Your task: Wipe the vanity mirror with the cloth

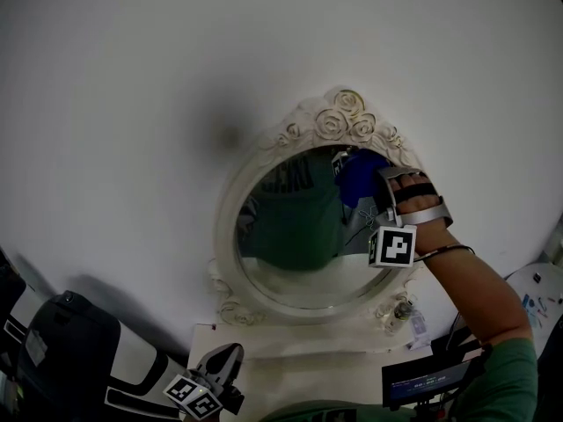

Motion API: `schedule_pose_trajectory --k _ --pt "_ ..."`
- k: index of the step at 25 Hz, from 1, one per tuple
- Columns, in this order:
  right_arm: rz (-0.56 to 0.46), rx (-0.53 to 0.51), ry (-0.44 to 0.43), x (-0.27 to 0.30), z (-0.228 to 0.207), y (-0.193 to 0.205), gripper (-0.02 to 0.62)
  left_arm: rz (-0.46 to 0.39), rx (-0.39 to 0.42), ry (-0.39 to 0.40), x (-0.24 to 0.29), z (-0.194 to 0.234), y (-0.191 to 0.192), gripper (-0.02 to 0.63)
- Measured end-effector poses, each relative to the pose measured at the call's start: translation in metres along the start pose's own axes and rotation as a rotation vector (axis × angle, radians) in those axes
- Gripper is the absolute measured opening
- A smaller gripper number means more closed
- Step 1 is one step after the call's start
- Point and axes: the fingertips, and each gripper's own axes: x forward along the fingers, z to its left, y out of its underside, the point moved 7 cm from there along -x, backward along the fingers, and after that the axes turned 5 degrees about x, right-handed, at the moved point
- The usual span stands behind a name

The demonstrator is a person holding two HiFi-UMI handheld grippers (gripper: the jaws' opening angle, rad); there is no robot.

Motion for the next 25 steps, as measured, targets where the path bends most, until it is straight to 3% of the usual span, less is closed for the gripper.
schedule_pose_trajectory --k 2,4,9,12,17,25 --pt "0.032 -0.01 0.002 -0.001 0.001 0.017 0.112 0.0 0.002 0.005 0.002 -0.002 -0.001 0.006" --pt "-0.003 -0.008 -0.003 -0.008 -0.003 0.009 0.114 0.005 0.002 0.007 0.003 -0.004 -0.001 0.006" --pt "-0.327 0.012 0.056 -0.059 -0.021 -0.089 0.115 0.0 0.003 0.009 0.0 -0.009 -0.003 0.006" --pt "-0.41 0.012 0.062 -0.055 -0.022 -0.136 0.115 -0.01 0.007 -0.006 -0.007 -0.008 -0.006 0.006" --pt "-0.399 -0.006 0.036 -0.02 -0.013 -0.175 0.115 -0.03 0.02 -0.067 -0.031 0.001 -0.011 0.006" --pt "-0.351 -0.02 0.008 0.004 0.0 -0.19 0.114 -0.043 0.02 -0.115 -0.051 0.009 -0.009 0.006"
